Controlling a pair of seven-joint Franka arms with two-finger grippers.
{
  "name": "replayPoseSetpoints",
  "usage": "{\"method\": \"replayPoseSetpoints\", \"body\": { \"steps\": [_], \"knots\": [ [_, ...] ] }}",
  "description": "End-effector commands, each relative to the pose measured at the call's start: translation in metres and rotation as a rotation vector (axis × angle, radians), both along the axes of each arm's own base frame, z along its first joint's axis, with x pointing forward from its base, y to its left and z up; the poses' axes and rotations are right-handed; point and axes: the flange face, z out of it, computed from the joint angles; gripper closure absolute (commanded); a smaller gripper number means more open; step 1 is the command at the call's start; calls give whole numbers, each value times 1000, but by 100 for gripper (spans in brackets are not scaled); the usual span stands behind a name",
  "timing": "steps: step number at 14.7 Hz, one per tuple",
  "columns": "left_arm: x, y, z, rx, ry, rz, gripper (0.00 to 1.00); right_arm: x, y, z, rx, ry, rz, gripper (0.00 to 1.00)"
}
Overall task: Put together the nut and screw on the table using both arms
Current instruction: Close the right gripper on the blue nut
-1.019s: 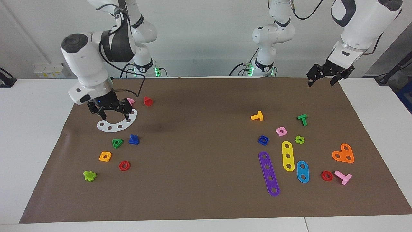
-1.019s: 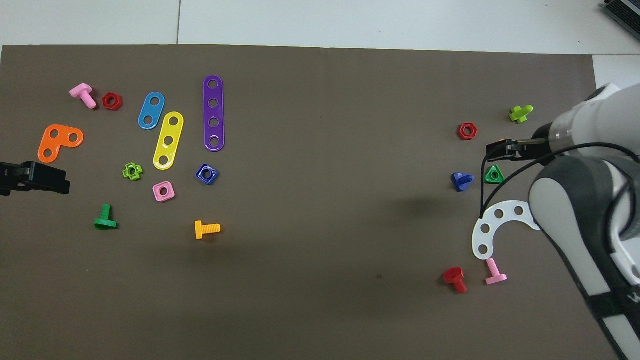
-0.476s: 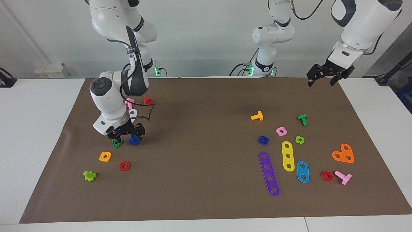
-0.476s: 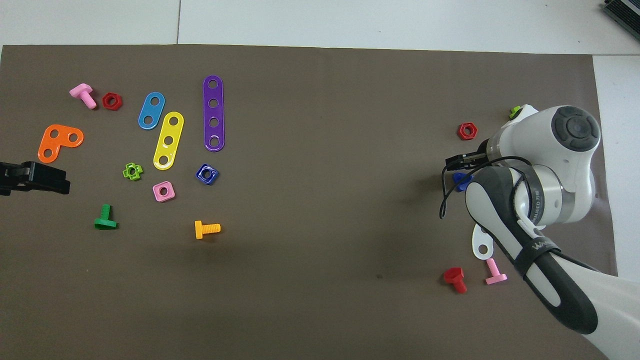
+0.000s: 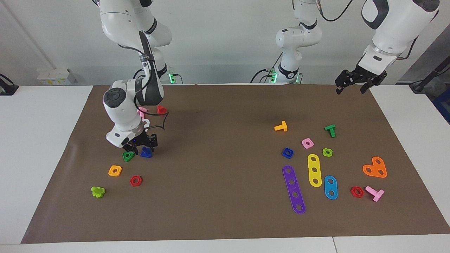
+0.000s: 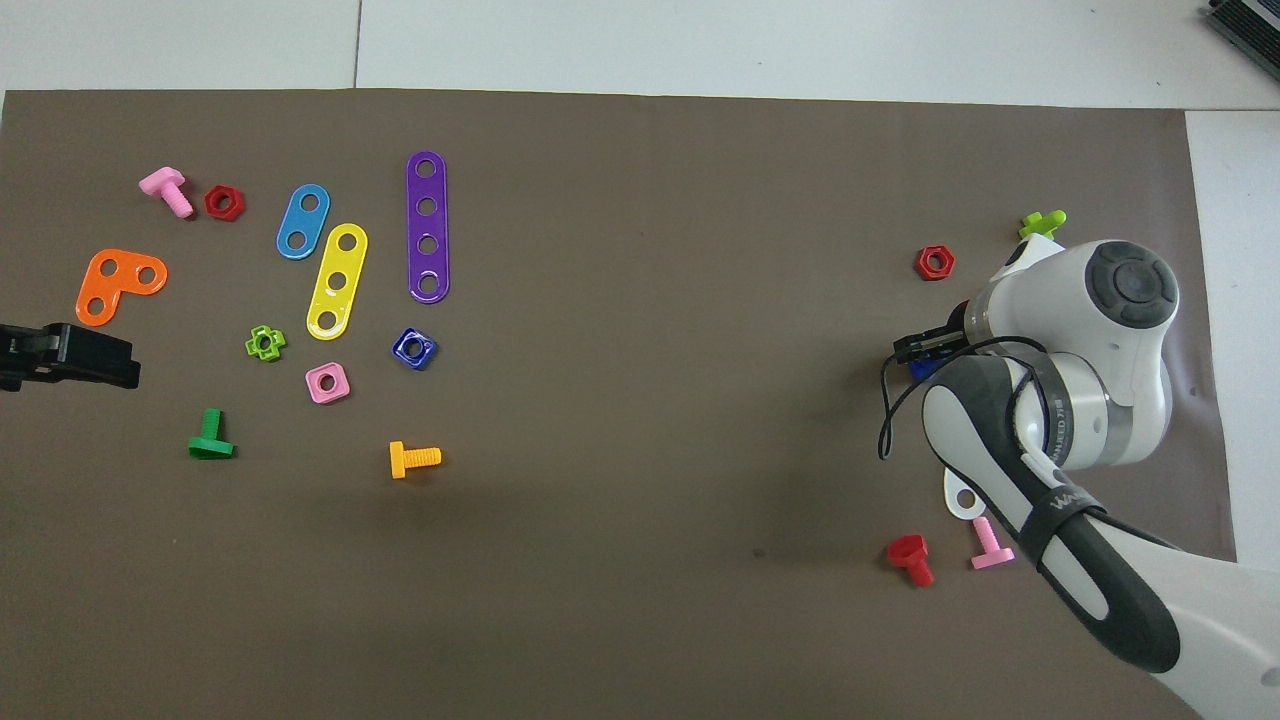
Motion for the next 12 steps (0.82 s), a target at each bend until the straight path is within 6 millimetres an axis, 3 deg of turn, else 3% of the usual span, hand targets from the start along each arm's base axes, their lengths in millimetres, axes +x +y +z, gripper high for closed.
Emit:
{"method": "replayPoseSetpoints", "body": {
  "steps": [1,7,10,12],
  "knots": [
    [-9,2,2,-14,0,12,0,-8,-4,-4,16,-25,18,33],
    [-9,2,2,-14,0,12,0,-8,-4,-7,16,-21,18,47],
    [-9,2,2,-14,0,12,0,-8,-5,-7,16,-21,18,72],
    [-9,2,2,-14,0,12,0,-9,-5,-7,16,-18,17,97]
  ]
}}
